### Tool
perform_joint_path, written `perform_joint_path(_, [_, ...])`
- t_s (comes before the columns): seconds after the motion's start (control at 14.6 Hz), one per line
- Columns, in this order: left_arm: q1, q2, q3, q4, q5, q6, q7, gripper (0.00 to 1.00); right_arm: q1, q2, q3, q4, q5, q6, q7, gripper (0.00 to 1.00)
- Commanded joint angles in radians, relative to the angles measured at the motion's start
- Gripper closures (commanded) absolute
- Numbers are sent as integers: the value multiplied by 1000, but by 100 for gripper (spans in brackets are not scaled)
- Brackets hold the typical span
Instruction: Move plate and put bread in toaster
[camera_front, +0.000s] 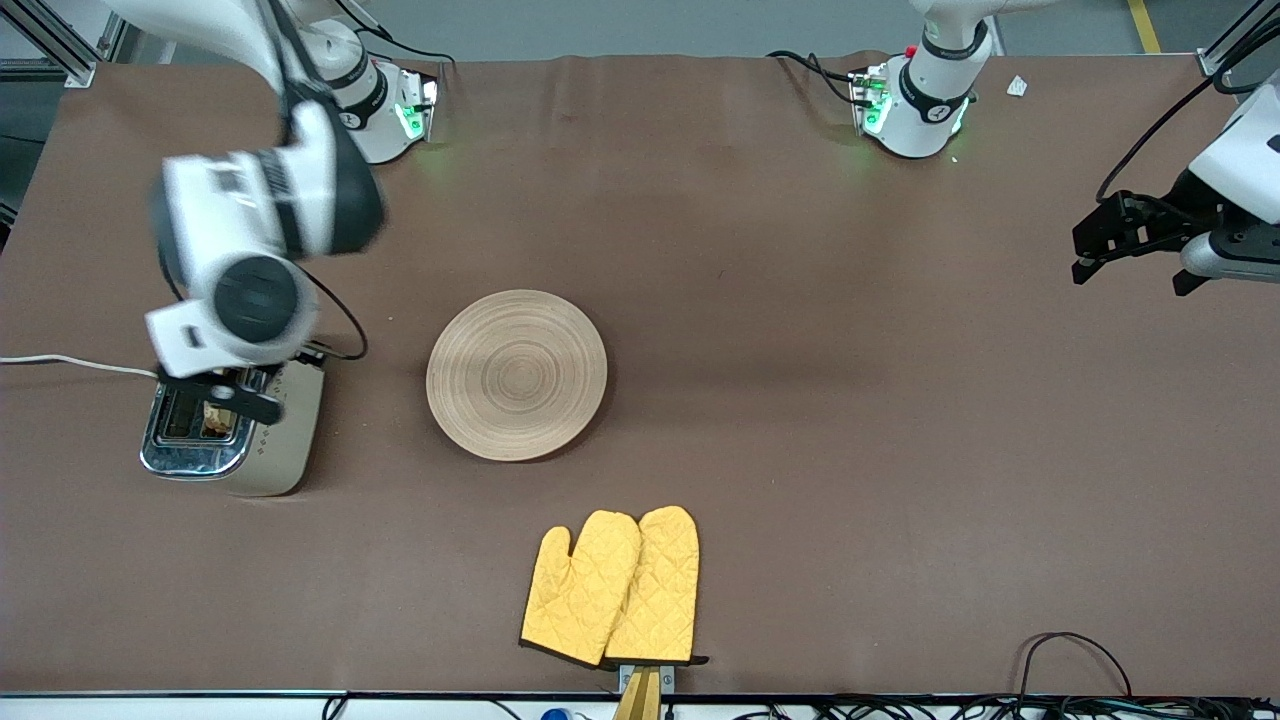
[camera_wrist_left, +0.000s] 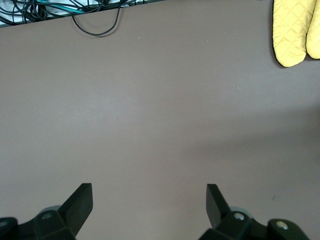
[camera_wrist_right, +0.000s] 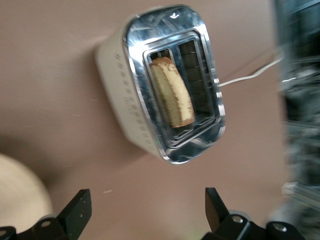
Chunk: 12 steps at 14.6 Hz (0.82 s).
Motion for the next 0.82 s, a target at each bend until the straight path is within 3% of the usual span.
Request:
perform_joint_path(0.0, [5,-8,-1,-9,8,11,10,0,-85,-162,12,-81,150,75,-79,0])
perform_joint_path(0.14, [5,-7,-1,-9,8,11,10,0,-151,-216,9,-87,244,100,-196,0])
perform_joint_path(0.34, [5,-7,-1,-9,8,11,10,0,-250,-300,9,-119,264,95,-400,0])
perform_joint_path(0.55, [5,-7,-1,-9,8,11,10,0,-329,-441,7,-232,357,96,-528,0])
perform_joint_path(0.75, [5,-7,-1,-9,9,11,12,0,-352,-466,-17,-262,364,115,-649,0])
